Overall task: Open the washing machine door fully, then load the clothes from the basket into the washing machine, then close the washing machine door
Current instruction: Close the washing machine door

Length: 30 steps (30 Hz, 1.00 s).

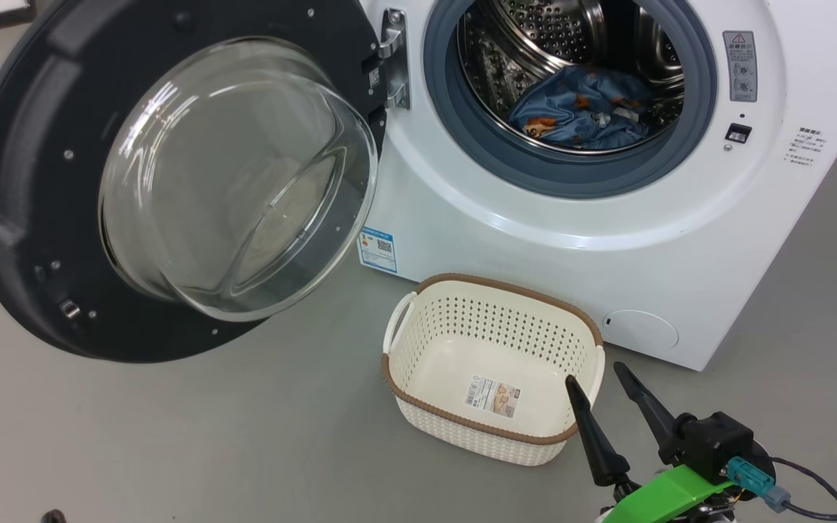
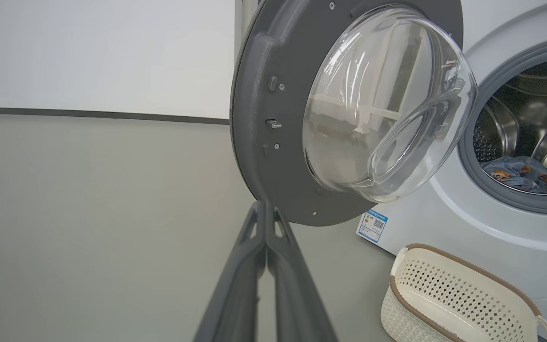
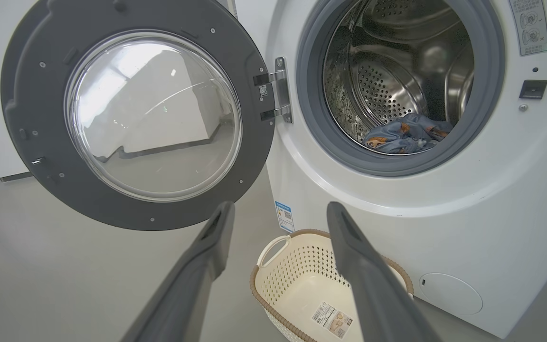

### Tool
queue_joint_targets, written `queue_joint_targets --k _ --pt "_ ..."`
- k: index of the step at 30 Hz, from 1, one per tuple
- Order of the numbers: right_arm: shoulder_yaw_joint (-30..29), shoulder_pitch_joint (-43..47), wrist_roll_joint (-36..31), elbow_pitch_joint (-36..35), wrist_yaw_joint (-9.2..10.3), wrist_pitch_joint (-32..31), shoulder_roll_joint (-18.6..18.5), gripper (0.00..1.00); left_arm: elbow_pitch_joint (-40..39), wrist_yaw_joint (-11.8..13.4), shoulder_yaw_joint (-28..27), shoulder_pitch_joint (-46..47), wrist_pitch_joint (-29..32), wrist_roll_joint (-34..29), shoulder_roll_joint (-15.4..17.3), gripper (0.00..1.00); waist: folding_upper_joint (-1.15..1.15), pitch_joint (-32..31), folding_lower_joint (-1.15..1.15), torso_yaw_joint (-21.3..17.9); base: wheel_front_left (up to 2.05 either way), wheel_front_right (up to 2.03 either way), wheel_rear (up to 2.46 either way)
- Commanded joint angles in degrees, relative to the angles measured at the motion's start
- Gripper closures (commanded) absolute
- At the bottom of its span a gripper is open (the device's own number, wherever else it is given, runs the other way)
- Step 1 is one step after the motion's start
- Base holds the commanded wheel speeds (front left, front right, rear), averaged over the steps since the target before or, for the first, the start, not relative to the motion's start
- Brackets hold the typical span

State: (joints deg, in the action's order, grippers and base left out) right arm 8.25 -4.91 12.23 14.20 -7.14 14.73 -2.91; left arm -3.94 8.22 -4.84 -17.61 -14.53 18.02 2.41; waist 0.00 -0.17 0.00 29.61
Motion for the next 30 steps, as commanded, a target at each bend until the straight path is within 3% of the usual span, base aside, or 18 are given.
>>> queue_joint_targets --k 1,9,15,20,30 --pt "1.2 -2.5 -0.2 -1.2 -0.35 0.3 0.0 0.0 -1.7 -0.5 -2.2 0.9 -0.5 0.7 0.5 1.0 0.0 0.1 0.0 0.0 0.0 0.0 0.0" --pt "0.4 -2.0 0.2 -1.4 -0.35 0.3 0.0 0.0 -2.7 -3.7 -7.0 4.3 -0.5 3.9 0.5 1.0 0.0 0.3 0.0 -0.2 0.0 0.0 0.0" --pt "-0.1 -1.6 0.7 -1.7 -0.35 0.3 0.0 0.0 -1.2 -8.8 -12.5 10.7 -0.5 7.0 1.5 1.0 0.0 0.5 0.0 -0.5 0.0 0.0 0.0" --pt "-1.1 -0.8 1.5 -2.2 -0.35 0.3 0.0 0.0 2.3 -11.6 -16.2 18.3 -0.2 11.1 5.7 1.0 0.0 0.6 0.0 -0.8 0.0 0.0 0.0" --pt "-2.5 0.3 1.4 -3.3 -0.35 0.3 0.0 0.0 13.1 -13.8 -19.5 34.3 5.6 21.0 14.4 1.0 0.0 1.8 0.0 -1.5 0.0 0.0 0.0"
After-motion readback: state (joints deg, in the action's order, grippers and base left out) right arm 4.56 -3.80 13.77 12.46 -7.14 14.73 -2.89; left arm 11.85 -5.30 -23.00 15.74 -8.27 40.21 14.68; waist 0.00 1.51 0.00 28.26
